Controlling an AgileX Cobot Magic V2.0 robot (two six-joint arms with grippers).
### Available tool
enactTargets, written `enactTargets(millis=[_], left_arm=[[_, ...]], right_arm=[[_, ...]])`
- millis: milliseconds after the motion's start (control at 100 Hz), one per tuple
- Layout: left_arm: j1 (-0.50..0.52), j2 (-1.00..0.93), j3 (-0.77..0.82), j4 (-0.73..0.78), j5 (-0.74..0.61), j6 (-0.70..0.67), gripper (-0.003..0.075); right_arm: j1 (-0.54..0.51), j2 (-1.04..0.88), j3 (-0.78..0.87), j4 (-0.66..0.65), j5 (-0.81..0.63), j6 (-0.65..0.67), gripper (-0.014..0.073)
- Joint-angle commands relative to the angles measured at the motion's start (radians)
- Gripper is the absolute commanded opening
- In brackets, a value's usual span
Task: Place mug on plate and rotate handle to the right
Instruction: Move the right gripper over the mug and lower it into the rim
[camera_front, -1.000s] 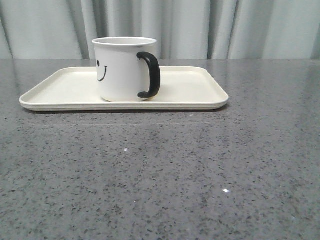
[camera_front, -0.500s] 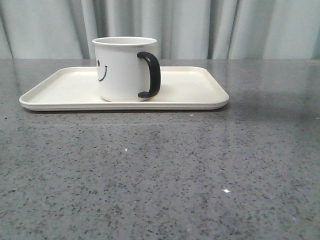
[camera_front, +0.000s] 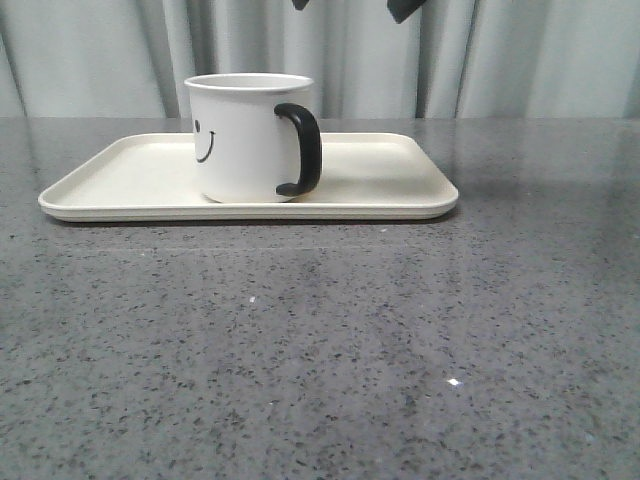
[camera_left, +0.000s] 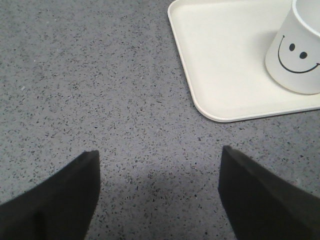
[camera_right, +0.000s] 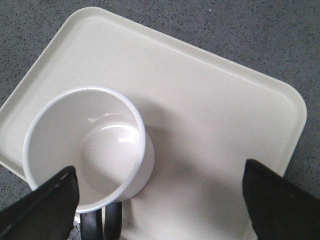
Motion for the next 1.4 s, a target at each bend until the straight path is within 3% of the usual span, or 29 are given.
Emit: enactTargets(millis=[0, 340, 1390], left_arm=[[0.003, -0.004, -0.025, 0.001, -0.068, -0.009, 0.0494], [0.003, -0.004, -0.025, 0.001, -0.069, -0.009, 0.0494], [0.003, -0.004, -0.025, 0.001, -0.069, -0.009, 0.0494]], right_arm=[[0.001, -0.027, -0.051, 0.006, -0.040, 0.011, 0.0657], [0.060, 0.029, -0.062, -0.001, -0.072, 0.030, 0.0657], [0.059, 0.115, -0.063, -0.003, -0.149, 0.044, 0.0648]])
